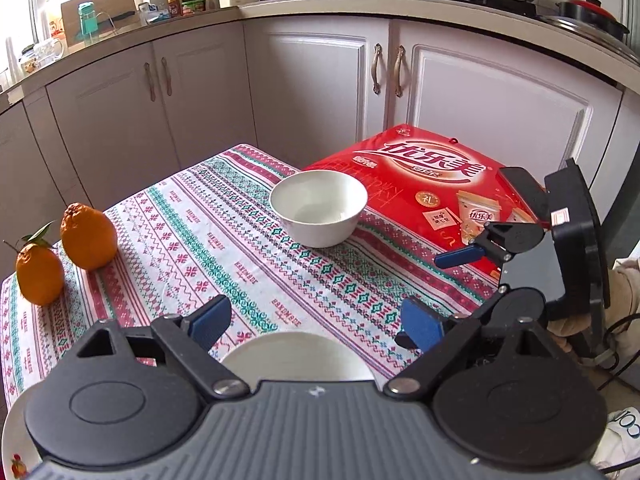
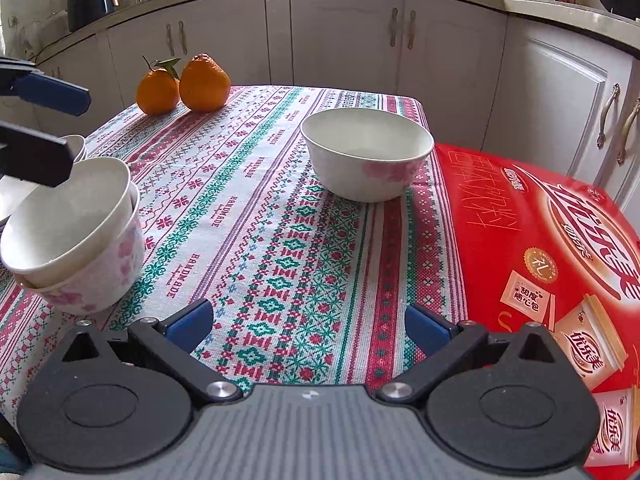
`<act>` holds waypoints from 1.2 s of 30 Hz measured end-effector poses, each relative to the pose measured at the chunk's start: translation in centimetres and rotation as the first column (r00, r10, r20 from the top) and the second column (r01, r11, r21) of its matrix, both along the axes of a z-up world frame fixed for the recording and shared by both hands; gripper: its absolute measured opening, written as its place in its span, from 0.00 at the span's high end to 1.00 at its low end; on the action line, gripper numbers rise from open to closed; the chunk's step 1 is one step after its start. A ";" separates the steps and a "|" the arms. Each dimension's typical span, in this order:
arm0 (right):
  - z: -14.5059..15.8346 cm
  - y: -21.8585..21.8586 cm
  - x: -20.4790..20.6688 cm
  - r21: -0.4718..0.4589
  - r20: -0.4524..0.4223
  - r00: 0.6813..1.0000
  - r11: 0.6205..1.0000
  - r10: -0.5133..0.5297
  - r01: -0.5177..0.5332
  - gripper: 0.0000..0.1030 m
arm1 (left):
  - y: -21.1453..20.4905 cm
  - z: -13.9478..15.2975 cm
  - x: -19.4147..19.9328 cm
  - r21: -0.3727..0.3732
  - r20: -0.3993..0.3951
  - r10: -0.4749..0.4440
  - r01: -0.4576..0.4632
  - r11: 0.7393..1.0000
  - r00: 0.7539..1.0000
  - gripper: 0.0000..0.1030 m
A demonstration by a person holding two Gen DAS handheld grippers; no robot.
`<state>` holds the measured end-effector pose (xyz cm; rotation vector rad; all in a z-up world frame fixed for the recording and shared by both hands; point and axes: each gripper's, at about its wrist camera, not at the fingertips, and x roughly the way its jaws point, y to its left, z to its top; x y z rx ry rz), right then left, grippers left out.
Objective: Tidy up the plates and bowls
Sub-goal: 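Open the right tool and withdraw it from the nested bowls, then grasp the rim of the third white bowl with the left tool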
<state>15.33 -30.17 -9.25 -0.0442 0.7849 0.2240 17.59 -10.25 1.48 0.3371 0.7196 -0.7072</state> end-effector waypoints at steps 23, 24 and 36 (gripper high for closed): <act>0.4 -0.3 7.2 -0.066 0.125 0.992 0.998 0.012 -0.003 0.00 | -8.0 -4.5 14.6 0.010 -0.148 -0.054 0.056 0.998 0.987 0.13; 0.4 -0.3 7.4 -0.064 0.130 0.991 0.998 0.012 -0.004 0.00 | -8.3 -4.6 14.9 0.011 -0.154 -0.054 0.057 0.998 0.987 0.13; 0.5 -0.7 8.6 -0.049 0.160 0.986 0.998 0.042 -0.034 0.05 | -10.6 -5.8 16.6 0.010 -0.197 -0.086 0.090 0.996 0.977 0.23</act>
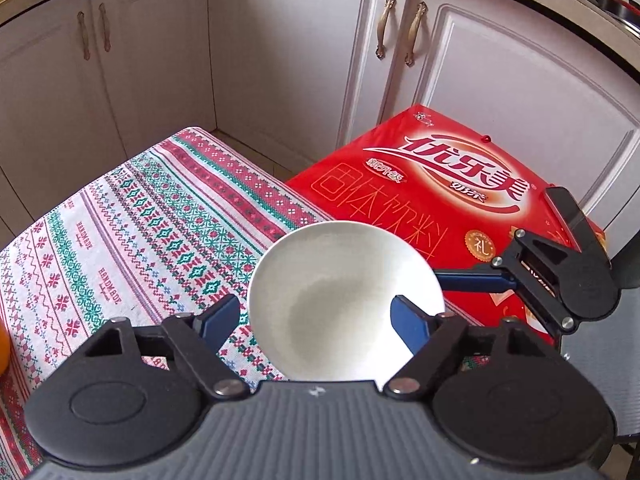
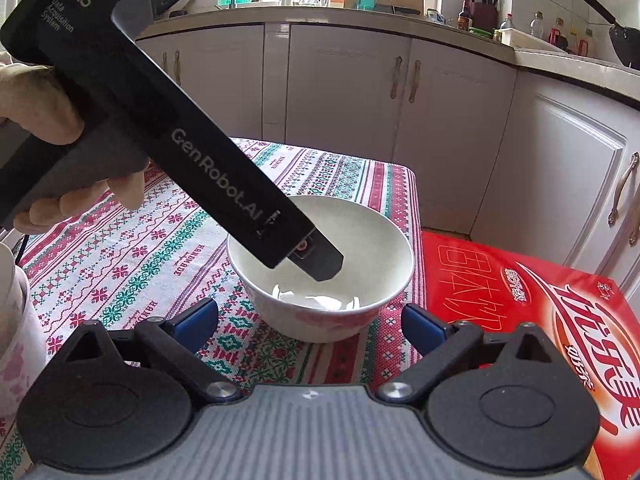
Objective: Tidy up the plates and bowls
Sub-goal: 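Grasp the rim of the third white bowl with the left tool, then lift and carry the bowl with the left tool over the nested bowls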
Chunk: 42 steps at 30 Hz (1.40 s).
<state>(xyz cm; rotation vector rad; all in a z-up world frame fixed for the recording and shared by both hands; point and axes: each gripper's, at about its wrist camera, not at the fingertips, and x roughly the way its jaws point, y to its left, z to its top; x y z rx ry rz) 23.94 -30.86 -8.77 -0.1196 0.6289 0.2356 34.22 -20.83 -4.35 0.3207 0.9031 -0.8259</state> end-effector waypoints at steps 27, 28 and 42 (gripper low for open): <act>0.4 -0.5 0.6 0.029 0.001 1.000 1.000 -0.008 0.008 0.16 | -0.7 -0.5 0.5 0.015 -0.016 -0.018 0.019 1.000 1.000 0.30; 0.6 -0.5 0.5 0.031 0.002 1.000 0.999 -0.006 0.006 0.16 | -0.6 -0.4 0.3 0.015 -0.014 -0.019 0.019 1.000 1.000 0.30; 4.3 0.9 -3.6 0.020 0.031 0.999 0.999 0.044 -0.045 0.16 | 2.1 3.4 -4.5 -0.017 0.031 0.007 -0.006 1.000 0.999 0.30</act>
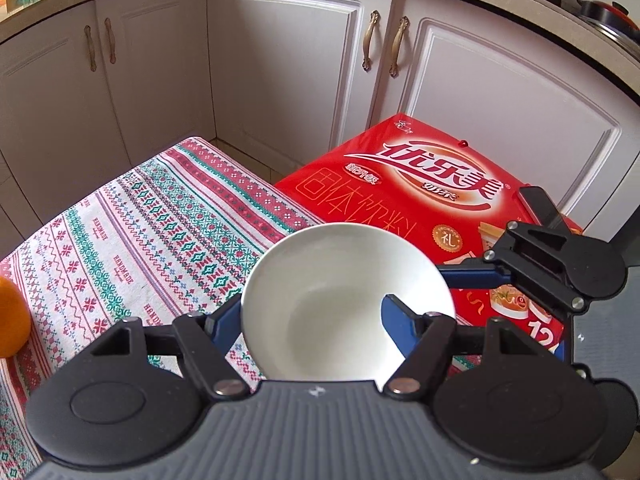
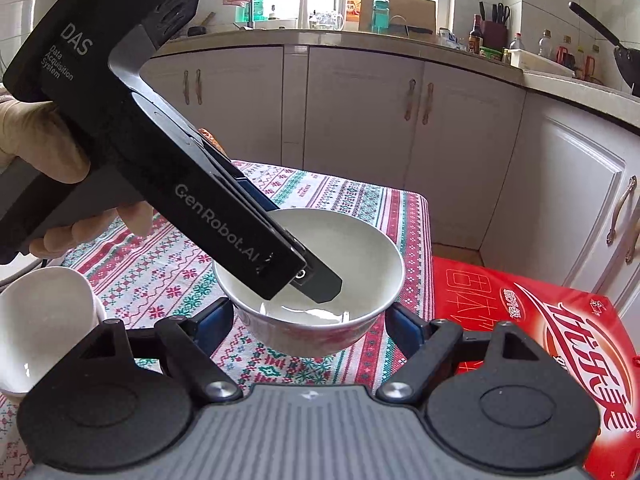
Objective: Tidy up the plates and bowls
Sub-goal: 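Lift and carry the bowl with the left tool over the nested bowls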
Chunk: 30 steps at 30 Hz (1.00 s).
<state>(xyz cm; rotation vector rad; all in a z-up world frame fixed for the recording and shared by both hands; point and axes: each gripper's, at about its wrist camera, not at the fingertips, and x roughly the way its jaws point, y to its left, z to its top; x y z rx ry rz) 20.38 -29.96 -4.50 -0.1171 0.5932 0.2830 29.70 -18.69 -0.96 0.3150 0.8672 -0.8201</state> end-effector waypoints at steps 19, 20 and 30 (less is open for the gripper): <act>4.7 6.0 -7.4 0.039 0.060 0.984 0.984 0.170 -0.173 0.16 | 8.9 5.4 -9.4 -0.059 0.101 0.143 -0.137 0.989 0.985 0.30; 4.7 6.3 -7.7 0.044 0.059 0.981 0.982 0.182 -0.185 0.16 | 9.4 5.5 -9.9 -0.061 0.106 0.152 -0.146 0.987 0.983 0.30; 4.0 9.2 -8.8 0.062 0.021 0.961 0.959 0.276 -0.277 0.16 | 12.9 4.4 -12.4 -0.076 0.091 0.241 -0.235 0.969 0.966 0.30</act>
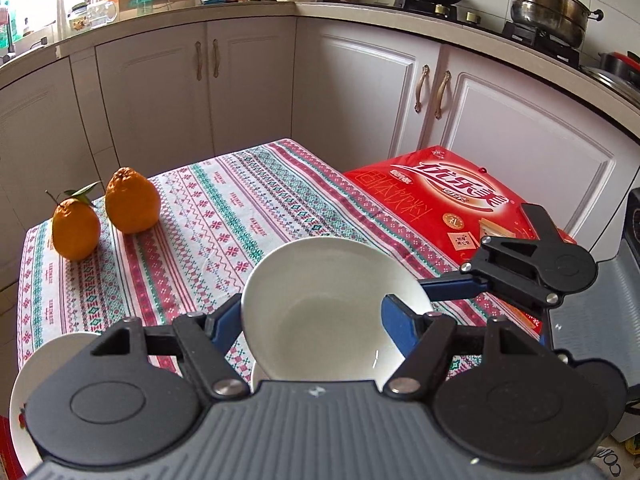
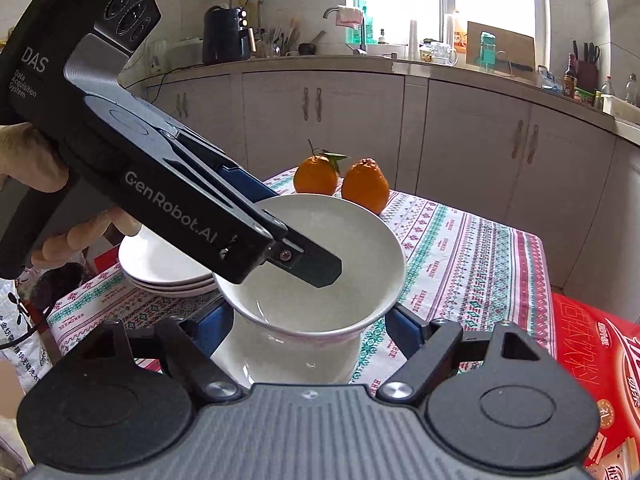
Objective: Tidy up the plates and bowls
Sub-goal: 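Lift and carry the bowl with the left tool over the nested bowls, then lower the bowl onto the nested bowls and open the left tool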
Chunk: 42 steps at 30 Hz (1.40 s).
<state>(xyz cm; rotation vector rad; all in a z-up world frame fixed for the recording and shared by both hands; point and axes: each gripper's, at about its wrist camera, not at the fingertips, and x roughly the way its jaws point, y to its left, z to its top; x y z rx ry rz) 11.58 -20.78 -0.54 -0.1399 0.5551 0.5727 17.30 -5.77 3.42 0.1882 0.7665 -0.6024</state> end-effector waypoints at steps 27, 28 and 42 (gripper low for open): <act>-2.4 1.0 0.3 -0.035 -0.097 0.995 0.998 0.039 -0.042 0.16 | 1.5 -4.0 -0.4 -0.046 -0.062 0.023 -0.025 0.999 0.998 0.30; -2.4 1.0 0.4 -0.034 -0.100 0.994 0.998 0.041 -0.044 0.16 | 1.5 -4.1 -0.4 -0.045 -0.065 0.023 -0.026 0.999 0.998 0.29; -1.6 -0.5 -0.5 -0.110 -0.044 0.991 0.985 0.130 -0.134 0.00 | 4.3 -1.8 -4.4 -0.019 0.074 -0.089 0.090 0.996 0.993 0.11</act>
